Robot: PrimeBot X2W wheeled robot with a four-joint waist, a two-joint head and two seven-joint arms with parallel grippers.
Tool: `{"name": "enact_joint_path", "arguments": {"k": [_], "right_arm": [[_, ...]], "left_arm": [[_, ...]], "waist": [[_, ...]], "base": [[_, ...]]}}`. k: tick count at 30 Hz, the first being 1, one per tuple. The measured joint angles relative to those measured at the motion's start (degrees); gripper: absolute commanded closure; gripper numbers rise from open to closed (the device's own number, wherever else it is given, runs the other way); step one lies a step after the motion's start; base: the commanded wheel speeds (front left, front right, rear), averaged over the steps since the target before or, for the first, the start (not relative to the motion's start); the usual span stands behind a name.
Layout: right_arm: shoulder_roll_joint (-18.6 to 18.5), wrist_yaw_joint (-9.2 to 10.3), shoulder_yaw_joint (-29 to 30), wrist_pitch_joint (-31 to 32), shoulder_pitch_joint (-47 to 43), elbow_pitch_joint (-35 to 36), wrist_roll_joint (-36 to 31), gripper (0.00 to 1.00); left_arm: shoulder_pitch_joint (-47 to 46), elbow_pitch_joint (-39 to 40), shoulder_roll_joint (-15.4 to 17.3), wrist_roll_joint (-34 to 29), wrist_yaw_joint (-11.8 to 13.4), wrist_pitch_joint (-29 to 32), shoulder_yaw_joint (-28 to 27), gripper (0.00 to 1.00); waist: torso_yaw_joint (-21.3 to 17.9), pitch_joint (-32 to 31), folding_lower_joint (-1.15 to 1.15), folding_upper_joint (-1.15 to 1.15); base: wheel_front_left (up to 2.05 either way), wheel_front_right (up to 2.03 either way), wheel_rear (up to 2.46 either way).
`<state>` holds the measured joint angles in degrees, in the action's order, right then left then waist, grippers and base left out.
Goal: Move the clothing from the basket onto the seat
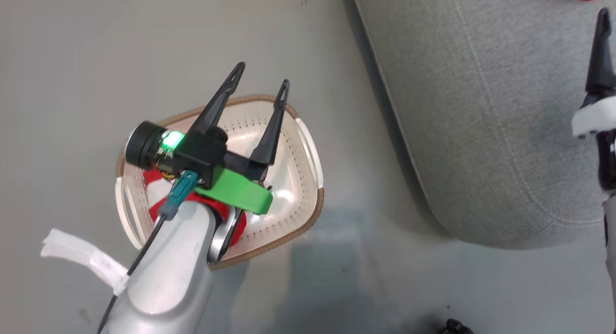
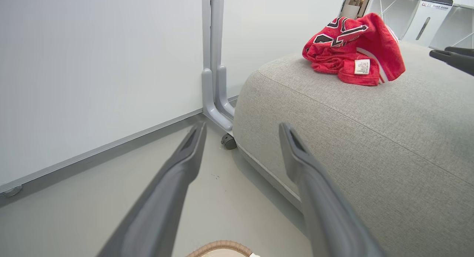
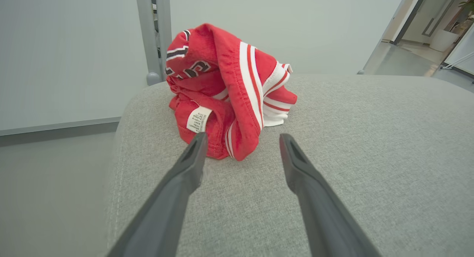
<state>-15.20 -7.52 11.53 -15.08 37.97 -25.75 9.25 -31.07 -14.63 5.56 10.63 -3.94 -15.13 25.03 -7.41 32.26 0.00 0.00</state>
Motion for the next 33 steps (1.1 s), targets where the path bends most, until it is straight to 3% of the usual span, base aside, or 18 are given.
{"name": "enact_joint_path", "arguments": {"k": [11, 22, 33], "right_arm": [[3.5, 0.01, -7.6, 0.0, -10.4, 8.0, 2.9, 0.0], [7.8, 0.01, -13.2, 0.0, -16.6, 12.4, 3.3, 0.0], [10.7, 0.01, -16.4, 0.0, -22.7, 15.1, 2.9, 0.0]], "left_arm": [[10.2, 1.7, -0.5, 1.0, 1.5, 0.0, -10.1, 0.0], [18.1, 3.6, -1.4, 0.9, 1.9, 0.0, -19.1, 0.0], [24.1, 4.4, -2.2, -0.3, 1.8, 0.0, -23.6, 0.0]], "waist": [[1.4, -11.6, 0.0, 0.0], [6.3, -20.1, -0.01, 0.0], [10.8, -26.4, -0.01, 0.0]], "base": [[0.0, 0.0, 0.0], [0.0, 0.0, 0.0], [0.0, 0.0, 0.0]]}}
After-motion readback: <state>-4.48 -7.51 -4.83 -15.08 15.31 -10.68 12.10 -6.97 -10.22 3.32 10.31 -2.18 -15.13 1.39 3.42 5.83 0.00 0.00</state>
